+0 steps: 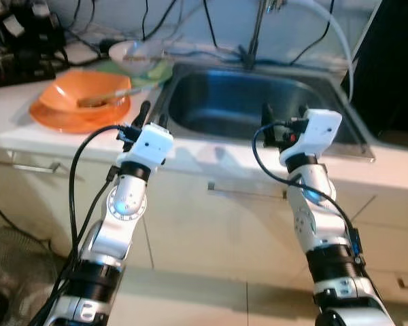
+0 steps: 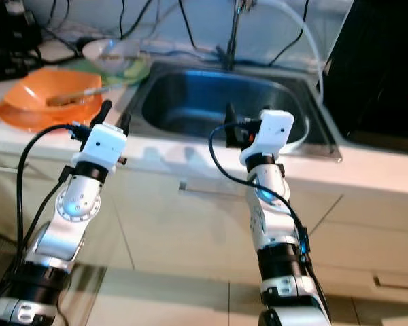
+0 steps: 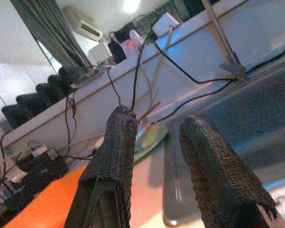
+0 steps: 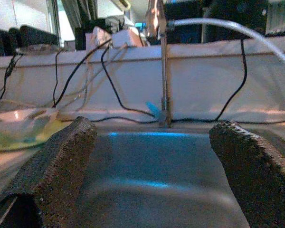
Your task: Kitchen organization
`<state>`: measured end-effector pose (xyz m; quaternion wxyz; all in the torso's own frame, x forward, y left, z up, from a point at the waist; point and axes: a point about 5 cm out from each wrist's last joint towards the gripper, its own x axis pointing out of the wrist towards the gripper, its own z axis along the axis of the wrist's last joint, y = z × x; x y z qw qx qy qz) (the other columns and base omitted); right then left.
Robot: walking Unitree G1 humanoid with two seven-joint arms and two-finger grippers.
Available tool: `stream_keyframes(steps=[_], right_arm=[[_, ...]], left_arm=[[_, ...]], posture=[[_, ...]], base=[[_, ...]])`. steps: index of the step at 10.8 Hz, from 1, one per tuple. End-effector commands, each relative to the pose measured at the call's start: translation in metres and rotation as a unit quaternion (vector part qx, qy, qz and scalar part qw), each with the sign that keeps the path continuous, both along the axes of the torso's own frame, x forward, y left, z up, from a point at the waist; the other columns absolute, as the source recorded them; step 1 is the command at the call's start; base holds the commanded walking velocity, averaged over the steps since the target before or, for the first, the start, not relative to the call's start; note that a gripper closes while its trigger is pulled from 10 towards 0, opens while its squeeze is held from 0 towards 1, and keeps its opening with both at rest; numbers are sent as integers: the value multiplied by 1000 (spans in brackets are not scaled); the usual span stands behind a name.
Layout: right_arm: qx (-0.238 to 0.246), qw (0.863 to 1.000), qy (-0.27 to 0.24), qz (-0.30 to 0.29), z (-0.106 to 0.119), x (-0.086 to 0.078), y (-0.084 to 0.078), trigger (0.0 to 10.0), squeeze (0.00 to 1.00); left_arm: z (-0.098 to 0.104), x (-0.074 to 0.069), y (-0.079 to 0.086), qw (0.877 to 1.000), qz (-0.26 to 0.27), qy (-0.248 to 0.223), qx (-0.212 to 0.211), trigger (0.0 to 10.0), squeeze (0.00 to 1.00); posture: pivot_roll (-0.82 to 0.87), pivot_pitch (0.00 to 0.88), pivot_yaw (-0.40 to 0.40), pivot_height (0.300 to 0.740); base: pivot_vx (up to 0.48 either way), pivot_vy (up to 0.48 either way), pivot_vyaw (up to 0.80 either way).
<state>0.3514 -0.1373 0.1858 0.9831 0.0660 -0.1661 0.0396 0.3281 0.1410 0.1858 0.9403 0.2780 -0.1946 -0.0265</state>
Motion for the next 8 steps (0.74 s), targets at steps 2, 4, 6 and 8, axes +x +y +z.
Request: stream_keyframes(steps=[2,4,6,8], right_arm=[[6,1000,-14,-7,8,3,-4,10000,0],[8,1000,-14,-5,8,4,-3,10000,0],[10,1000,-15,-4,8,4,-2,10000,0],[13,1000,-17,-7,8,5,-3,10000,0]], left_arm=[[7,1,-3,1000,-4,-14,3,10000,0],[8,1,-4,1000,-5,-17,3,10000,0],[10,2,-3,1000,-5,-20,4,10000,0],[11,1,-4,1000,-8,-24,5,10000,0]], posture=[[202,7,-61,725],[202,8,-61,725],[202,8,-60,725],[204,7,-59,725]], base=[[368,0,0],[369,0,0],[368,0,0],[368,0,0]])
